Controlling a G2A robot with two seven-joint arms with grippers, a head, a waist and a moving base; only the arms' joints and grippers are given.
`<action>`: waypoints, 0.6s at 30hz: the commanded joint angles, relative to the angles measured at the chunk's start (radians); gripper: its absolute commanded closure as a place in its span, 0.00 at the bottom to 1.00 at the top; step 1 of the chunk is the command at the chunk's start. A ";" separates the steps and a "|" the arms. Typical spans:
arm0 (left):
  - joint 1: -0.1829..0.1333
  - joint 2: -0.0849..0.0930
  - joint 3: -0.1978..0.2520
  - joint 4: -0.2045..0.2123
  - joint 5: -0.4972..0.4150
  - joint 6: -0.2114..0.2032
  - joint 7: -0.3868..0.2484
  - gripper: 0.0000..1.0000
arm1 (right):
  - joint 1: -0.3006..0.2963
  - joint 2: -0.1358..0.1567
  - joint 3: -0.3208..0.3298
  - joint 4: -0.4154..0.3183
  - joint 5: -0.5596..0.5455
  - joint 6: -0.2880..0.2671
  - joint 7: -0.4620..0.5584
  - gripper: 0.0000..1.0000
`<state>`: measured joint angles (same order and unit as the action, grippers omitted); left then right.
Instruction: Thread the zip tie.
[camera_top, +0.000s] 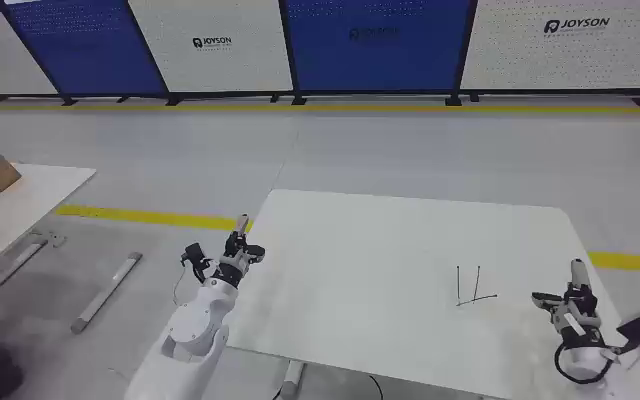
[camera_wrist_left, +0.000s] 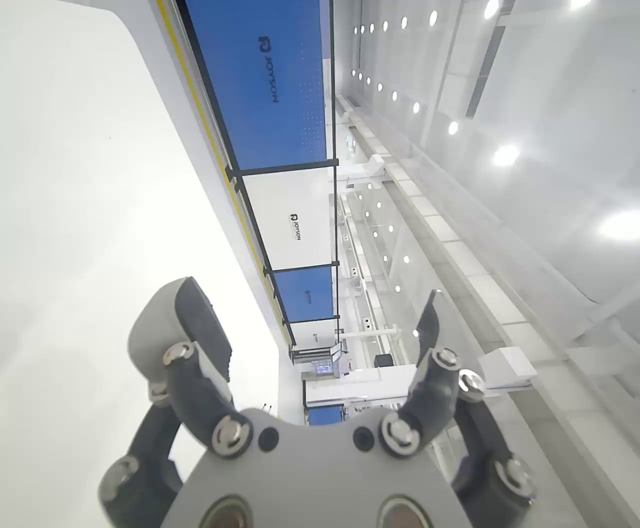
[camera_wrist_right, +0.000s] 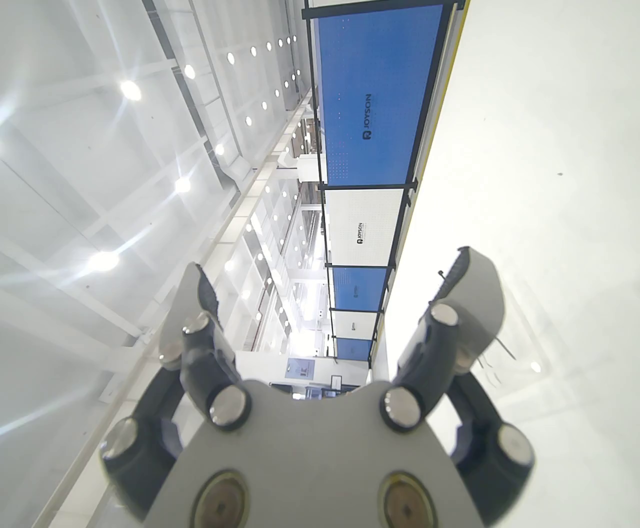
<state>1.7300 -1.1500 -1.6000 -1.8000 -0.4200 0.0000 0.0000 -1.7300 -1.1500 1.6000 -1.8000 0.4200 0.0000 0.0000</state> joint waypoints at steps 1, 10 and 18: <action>0.000 0.000 0.000 0.000 0.000 0.000 0.000 0.22 | 0.000 0.000 0.000 0.000 0.000 0.000 0.000 0.22; 0.000 0.000 0.000 0.000 0.000 0.000 0.000 0.00 | 0.014 0.004 0.060 0.006 0.018 0.026 0.073 0.00; 0.000 0.000 0.000 0.000 0.000 0.000 0.000 0.00 | 0.076 0.045 0.202 0.049 -0.044 0.153 0.500 0.00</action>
<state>1.7300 -1.1500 -1.6000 -1.8000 -0.4200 0.0000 0.0000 -1.6709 -1.1110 1.7874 -1.7643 0.3969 0.1393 0.4203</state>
